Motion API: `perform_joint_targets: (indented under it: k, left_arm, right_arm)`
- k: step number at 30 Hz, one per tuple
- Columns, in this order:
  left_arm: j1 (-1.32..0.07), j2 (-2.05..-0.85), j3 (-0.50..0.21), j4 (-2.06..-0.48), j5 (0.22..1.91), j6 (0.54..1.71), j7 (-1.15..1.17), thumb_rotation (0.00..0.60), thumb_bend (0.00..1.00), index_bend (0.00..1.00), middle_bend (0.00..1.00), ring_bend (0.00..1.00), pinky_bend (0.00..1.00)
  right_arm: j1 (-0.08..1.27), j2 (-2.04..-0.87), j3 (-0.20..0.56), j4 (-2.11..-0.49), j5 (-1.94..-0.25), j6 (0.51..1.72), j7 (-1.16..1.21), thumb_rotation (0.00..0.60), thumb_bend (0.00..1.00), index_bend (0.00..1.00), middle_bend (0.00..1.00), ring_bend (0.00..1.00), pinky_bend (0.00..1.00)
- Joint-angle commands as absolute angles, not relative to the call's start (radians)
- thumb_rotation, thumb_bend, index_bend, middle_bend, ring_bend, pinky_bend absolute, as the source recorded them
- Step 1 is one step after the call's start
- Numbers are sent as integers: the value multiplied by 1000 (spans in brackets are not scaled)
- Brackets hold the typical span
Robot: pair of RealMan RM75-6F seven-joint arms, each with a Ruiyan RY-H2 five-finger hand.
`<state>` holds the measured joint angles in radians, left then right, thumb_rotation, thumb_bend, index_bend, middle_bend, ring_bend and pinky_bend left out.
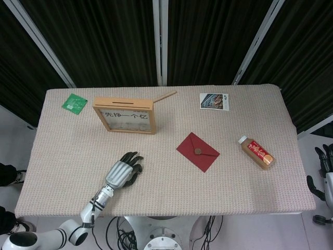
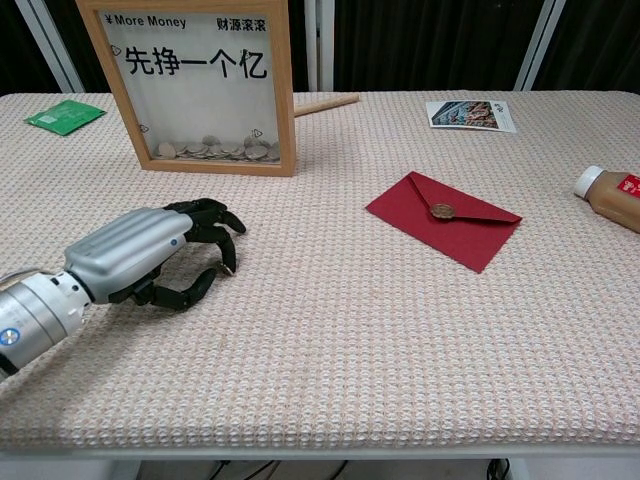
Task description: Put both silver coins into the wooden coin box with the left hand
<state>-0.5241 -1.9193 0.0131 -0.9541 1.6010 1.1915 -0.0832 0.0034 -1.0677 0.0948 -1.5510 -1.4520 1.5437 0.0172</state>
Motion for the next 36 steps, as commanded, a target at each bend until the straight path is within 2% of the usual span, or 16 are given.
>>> perform_joint_targets:
  k: [1, 15, 36]
  left_arm:
    - [-525, -1923, 15, -948, 1603, 1192, -87, 600, 277, 423, 162, 45, 118]
    - [-539, -1917, 17, -942, 1613, 1197, -96, 600, 278, 252, 162, 45, 117]
    - [-550, -1926, 20, -926, 1632, 1224, -112, 600, 278, 223, 146, 44, 118]
  right_arm:
    - [4, -1068, 95, -1549, -1451, 1542, 20, 600, 353, 0, 0, 0, 0]
    - [2, -1068, 96, -1547, -1452, 1544, 26, 600, 356, 0, 0, 0, 0]
    - [1, -1068, 99, -1550, -1453, 1551, 30, 600, 359, 0, 0, 0, 0]
